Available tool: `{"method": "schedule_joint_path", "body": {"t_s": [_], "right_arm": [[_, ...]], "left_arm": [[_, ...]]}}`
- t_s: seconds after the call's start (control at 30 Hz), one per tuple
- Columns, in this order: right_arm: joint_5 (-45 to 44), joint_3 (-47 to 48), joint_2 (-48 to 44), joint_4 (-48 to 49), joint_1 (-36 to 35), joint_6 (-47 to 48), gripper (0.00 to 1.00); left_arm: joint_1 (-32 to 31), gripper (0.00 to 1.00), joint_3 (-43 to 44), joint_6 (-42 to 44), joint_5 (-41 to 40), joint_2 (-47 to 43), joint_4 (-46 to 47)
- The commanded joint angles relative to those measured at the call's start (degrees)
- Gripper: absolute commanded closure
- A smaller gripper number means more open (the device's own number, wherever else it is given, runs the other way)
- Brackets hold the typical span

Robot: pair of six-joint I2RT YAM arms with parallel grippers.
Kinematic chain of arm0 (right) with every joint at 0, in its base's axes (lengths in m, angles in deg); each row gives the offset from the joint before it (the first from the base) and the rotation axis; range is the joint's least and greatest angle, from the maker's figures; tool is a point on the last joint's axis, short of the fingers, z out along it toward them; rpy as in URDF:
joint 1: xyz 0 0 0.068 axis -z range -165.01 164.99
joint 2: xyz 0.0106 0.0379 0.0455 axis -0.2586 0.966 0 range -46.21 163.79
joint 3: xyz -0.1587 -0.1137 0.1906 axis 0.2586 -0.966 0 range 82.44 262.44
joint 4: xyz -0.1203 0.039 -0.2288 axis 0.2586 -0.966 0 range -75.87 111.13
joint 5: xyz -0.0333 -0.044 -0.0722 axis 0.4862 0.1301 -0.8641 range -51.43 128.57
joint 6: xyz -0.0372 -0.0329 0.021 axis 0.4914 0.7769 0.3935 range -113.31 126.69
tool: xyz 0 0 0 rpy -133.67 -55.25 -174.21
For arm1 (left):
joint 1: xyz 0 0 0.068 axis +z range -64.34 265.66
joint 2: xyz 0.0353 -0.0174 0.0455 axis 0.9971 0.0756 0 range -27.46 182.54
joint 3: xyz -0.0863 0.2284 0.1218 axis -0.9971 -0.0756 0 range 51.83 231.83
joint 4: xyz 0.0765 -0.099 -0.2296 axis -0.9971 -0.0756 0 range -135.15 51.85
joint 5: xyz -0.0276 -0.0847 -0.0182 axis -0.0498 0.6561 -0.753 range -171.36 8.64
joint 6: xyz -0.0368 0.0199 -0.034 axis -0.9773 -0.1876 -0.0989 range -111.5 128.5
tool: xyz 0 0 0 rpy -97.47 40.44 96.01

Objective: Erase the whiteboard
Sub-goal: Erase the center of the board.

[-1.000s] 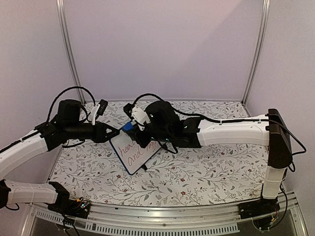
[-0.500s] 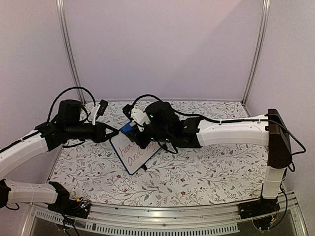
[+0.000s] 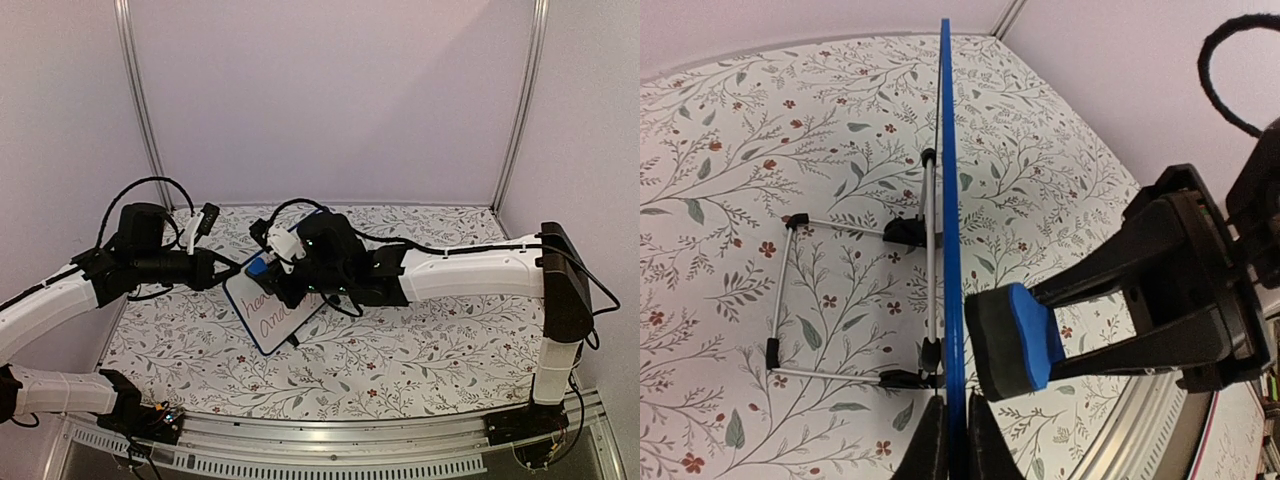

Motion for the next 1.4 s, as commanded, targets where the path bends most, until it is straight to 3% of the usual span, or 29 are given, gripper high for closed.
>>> {"method": "schedule_joint_path", "body": {"t_s": [0.0, 0.67, 1.37], "right_arm": [[1.3, -1.7, 1.3, 2.4, 0.3, -2.3, 0.82], [-2.7, 3.4, 4.4, 0.9, 1.2, -2.5, 0.83], [-5.8, 2.8, 4.6, 1.3, 0.9, -1.5, 0.84]], "left_arm": [[-0.5, 0.96, -0.4, 0.5, 0.5, 0.4, 0.5], [-0.5, 0.98, -0.4, 0.5, 0.8, 0.4, 0.5], [-0.5, 1.0, -0.4, 0.6, 0.9, 0.2, 0.6]]}}
